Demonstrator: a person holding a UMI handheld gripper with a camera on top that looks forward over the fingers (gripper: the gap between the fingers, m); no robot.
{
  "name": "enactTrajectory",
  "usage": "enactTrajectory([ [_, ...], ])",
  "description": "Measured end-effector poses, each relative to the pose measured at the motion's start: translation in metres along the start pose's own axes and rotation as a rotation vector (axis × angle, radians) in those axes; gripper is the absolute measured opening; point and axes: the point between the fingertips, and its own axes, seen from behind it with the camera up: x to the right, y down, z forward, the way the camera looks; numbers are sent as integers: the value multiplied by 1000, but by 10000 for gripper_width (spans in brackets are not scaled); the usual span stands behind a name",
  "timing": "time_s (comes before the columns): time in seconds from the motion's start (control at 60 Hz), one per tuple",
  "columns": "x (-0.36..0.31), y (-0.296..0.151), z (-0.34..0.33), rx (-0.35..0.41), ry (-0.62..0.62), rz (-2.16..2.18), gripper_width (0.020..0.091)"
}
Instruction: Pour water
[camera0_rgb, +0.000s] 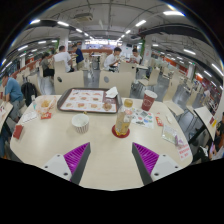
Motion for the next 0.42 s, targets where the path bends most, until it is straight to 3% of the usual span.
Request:
enactTrajectory([
  [0.417,-31,8,-57,27,-27,-22,850],
])
